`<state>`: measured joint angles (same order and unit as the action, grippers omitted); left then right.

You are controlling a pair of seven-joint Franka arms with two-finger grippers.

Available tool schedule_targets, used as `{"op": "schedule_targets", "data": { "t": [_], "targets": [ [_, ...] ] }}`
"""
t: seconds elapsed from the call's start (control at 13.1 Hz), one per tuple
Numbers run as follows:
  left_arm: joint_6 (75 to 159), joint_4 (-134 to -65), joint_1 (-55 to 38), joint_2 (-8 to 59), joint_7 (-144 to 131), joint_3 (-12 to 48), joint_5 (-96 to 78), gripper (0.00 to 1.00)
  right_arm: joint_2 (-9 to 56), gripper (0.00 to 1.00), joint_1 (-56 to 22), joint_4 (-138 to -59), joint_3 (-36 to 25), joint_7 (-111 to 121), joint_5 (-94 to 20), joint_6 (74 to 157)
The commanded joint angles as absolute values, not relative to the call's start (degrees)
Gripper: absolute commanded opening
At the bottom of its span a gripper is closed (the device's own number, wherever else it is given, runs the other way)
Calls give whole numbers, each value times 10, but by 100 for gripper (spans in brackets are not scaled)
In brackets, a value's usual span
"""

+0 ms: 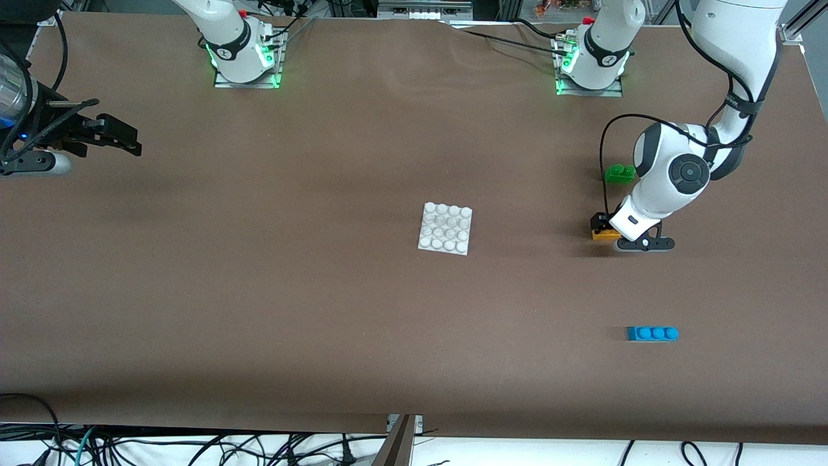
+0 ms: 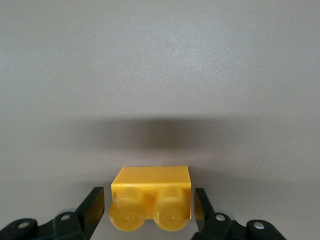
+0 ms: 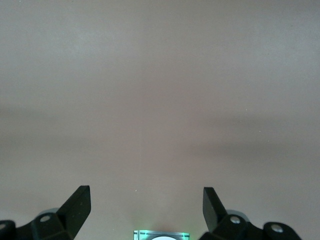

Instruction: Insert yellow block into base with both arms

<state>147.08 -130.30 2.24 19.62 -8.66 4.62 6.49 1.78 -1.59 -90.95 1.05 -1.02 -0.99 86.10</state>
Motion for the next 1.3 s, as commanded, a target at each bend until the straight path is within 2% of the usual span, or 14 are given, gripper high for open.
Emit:
{"op": "schedule_targets", "data": {
  "t": [0.0,0.23,0.3,0.53,0.69,0.99,1.07,1.22],
  "targets": [
    [1460,-1306,28,186,-70,52,51,73,13,99,-11,-914,14,-9,-11,867],
    [1460,-1305,28,186,-70,52,52,43,11,99,-11,-919,14,-9,-11,908],
    [1460,-1304,28,185,-70,52,51,30,11,99,-11,-919,14,-9,-11,912],
    [1457,-1302,27,182,-71,52,51,28,11,99,-11,-919,14,-8,-11,911],
    [1417,-1282,19,168,-73,54,51,28,12,99,-11,-919,14,-8,-11,909],
    [1159,-1107,11,170,-72,99,-45,30,12,99,-11,-919,14,-8,-11,909],
    [1118,-1061,7,177,-78,117,-51,30,12,99,-11,-919,14,-8,-11,909],
    [1107,-1021,-12,191,-80,137,-54,30,12,99,-11,-918,14,-8,-11,909]
  ]
}}
